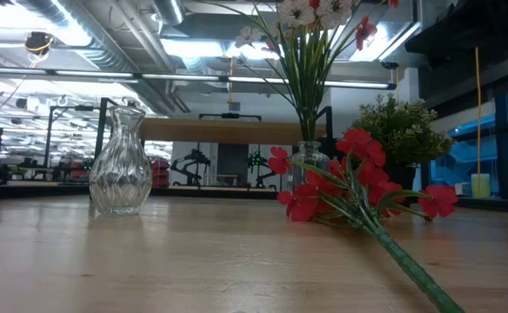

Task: Pick and place flowers into a vace then onto a shelf
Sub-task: Put the blue flowers into the left transparent vase

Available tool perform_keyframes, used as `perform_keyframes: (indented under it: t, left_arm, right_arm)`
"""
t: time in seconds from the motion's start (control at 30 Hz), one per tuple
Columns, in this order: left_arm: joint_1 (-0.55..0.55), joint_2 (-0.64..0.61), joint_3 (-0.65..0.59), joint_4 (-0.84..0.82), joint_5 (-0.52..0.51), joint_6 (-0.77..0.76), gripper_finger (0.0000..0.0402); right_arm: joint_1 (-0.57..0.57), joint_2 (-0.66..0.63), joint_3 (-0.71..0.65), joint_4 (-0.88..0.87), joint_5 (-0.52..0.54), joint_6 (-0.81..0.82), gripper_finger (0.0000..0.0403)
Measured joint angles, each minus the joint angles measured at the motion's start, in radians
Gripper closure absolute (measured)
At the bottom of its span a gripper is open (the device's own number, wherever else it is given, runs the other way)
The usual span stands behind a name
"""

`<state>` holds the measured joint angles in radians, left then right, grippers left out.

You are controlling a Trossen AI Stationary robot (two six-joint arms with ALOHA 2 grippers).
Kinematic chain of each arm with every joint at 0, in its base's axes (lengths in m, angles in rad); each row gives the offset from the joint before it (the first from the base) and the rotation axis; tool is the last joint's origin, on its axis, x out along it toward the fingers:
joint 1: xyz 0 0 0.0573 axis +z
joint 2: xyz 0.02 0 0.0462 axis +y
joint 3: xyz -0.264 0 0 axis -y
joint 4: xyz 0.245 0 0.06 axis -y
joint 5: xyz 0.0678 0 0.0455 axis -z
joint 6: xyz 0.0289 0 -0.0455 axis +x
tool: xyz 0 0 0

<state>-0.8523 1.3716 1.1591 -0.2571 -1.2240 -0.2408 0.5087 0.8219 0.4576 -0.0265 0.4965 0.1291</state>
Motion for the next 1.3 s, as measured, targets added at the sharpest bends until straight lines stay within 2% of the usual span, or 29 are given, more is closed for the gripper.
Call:
perform_keyframes:
  t: [0.2, 0.37, 0.47, 0.67, 0.8, 0.97, 1.1, 1.3]
  left_arm:
    - [0.043, 0.002, -0.131, 0.404, 0.086, 0.261, 0.0398]
    - [0.076, 0.0, -0.255, 0.761, 0.246, 0.506, 0.0398]
    - [0.088, -0.024, -0.319, 0.896, 0.284, 0.603, 0.0398]
    - [0.136, -0.12, -0.478, 0.992, 0.372, 0.555, 0.0398]
    - [0.185, -0.16, -0.594, 1.179, 0.429, 0.595, 0.0398]
    - [0.231, -0.166, -0.732, 1.436, 0.551, 0.647, 0.0398]
    - [0.259, -0.162, -0.814, 1.568, 0.579, 0.655, 0.0398]
    - [0.301, -0.162, -0.889, 1.639, 0.629, 0.605, 0.0398]
  right_arm:
    - [0.0, 0.0, 0.0, 0.0, -0.001, 0.012, 0.0399]
    - [0.0, 0.0, 0.0, -0.002, -0.001, 0.024, 0.0399]
    - [0.0, 0.0, 0.0, -0.002, -0.002, 0.024, 0.0399]
    - [0.0, 0.0, 0.0, -0.002, -0.002, 0.024, 0.0399]
    - [0.0, 0.0, 0.0, -0.003, -0.002, 0.024, 0.0399]
    - [0.0, 0.0, 0.0, -0.002, -0.002, 0.023, 0.0399]
    - [0.0, 0.0, 0.0, -0.002, -0.002, 0.023, 0.0399]
    - [0.0, 0.0, 0.0, -0.002, -0.002, 0.022, 0.0399]
